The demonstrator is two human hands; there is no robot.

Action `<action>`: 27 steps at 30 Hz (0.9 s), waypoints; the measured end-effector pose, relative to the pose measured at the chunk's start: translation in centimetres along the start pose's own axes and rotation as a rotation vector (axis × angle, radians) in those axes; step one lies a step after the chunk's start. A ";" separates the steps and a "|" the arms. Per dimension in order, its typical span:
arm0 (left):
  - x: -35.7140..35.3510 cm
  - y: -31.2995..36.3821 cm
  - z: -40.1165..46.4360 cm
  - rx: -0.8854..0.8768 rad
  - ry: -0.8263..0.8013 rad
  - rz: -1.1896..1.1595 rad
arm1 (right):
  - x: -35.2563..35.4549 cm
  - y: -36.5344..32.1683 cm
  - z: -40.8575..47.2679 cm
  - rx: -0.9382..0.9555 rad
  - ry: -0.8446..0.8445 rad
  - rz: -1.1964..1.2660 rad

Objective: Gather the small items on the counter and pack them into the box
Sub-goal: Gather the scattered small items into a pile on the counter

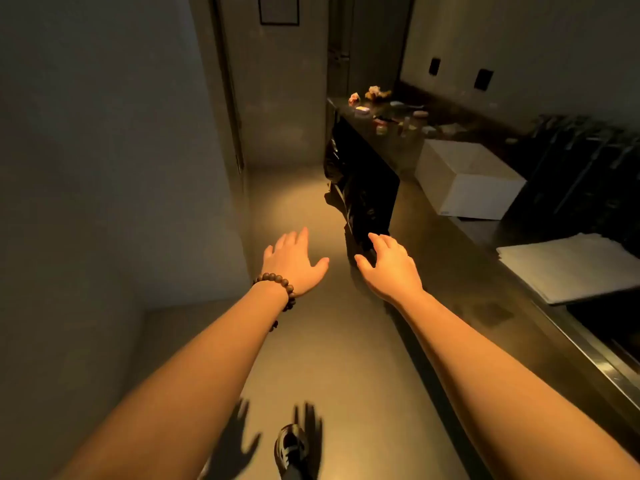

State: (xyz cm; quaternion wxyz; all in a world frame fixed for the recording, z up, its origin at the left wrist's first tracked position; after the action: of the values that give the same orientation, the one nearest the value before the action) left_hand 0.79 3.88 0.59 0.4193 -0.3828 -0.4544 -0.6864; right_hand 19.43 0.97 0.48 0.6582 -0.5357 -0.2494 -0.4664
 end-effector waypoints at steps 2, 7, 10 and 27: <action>-1.4 -1.4 2.5 0.013 -0.022 -0.011 | -1.9 0.3 2.5 -0.009 0.002 -0.023; -5.8 -6.1 10.7 0.025 -0.087 -0.015 | -7.7 0.9 10.1 -0.052 -0.054 -0.080; -7.7 -8.7 15.9 0.042 -0.119 -0.031 | -10.5 0.4 14.9 -0.078 -0.079 -0.078; -16.8 -16.2 38.8 0.047 -0.221 -0.054 | -22.6 0.8 36.9 -0.199 -0.114 -0.050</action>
State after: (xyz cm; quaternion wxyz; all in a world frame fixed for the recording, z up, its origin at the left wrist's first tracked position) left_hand -2.57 48.17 -8.17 0.3569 -0.4338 -0.5242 -0.6401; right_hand 16.51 43.43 -7.47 0.5748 -0.6175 -0.2522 -0.4741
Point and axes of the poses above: each hand's wrist, its own z-axis towards the middle knuckle, its own x-axis out of the back of the hand, y = z × x, the point moved 4 cm from there along z, towards the middle knuckle, and after that the axes turned 9 degrees about y, right-handed, at the moved point
